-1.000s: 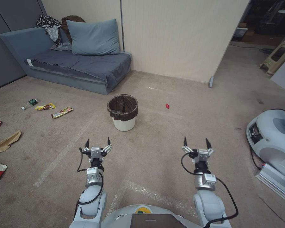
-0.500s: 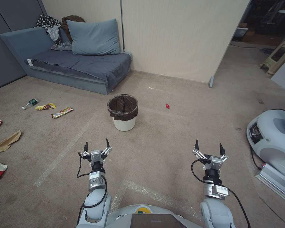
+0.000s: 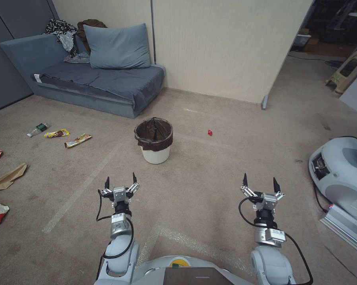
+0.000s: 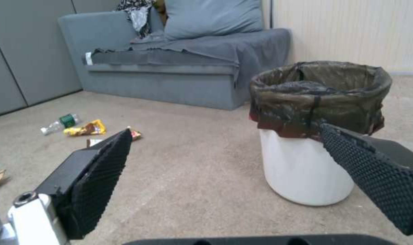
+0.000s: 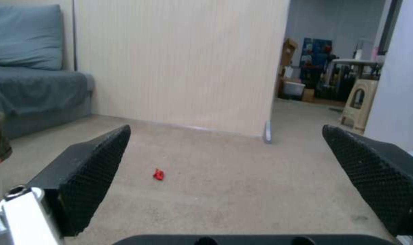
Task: Pick up the trash bin, then pick up the garbage from the floor and place it into the trash bin.
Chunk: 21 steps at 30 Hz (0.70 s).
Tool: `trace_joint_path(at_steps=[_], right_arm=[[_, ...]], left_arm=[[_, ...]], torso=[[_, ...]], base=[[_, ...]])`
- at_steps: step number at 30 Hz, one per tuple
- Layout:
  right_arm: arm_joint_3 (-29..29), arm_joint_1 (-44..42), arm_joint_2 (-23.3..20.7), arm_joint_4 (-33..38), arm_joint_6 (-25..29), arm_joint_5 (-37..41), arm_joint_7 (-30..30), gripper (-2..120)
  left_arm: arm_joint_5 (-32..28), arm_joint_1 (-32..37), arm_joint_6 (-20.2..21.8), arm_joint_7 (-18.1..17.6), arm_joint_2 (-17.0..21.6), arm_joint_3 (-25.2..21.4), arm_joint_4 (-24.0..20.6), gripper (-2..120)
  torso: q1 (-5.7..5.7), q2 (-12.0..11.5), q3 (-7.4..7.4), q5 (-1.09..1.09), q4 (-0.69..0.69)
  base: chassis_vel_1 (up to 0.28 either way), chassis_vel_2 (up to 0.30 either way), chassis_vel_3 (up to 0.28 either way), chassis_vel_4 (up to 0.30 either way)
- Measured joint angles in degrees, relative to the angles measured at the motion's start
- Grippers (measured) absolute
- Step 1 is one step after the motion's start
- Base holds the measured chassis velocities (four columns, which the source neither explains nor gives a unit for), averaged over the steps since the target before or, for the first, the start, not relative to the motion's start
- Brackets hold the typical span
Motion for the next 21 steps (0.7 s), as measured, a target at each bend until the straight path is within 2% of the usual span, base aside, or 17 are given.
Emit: trace_joint_path(at_steps=[9,15,21], right_arm=[[-0.07,0.38,0.03,-0.23,-0.02,0.06,-0.28,100],[-0.15,0.57,0.05,-0.41,-0.07,0.05,-0.3,100],[-0.18,0.63,0.09,-0.45,-0.07,0.0,-0.3,100]], left_arm=[[-0.03,-0.17,0.09,0.02,-0.01,-0.04,0.06,100],[-0.03,-0.28,0.11,0.04,-0.04,-0.05,0.17,100],[0.02,-0.38,0.13,0.07,-0.11,-0.02,0.22,100]], torso=[[0.0,0.0,0.0,-0.01,-0.01],[0.0,0.0,0.01,0.0,0.0],[0.0,0.0,0.01,-0.01,-0.01]], base=[[-0.008,0.008,0.006,-0.005],[-0.131,0.15,0.148,-0.142],[-0.21,0.213,0.21,-0.217]])
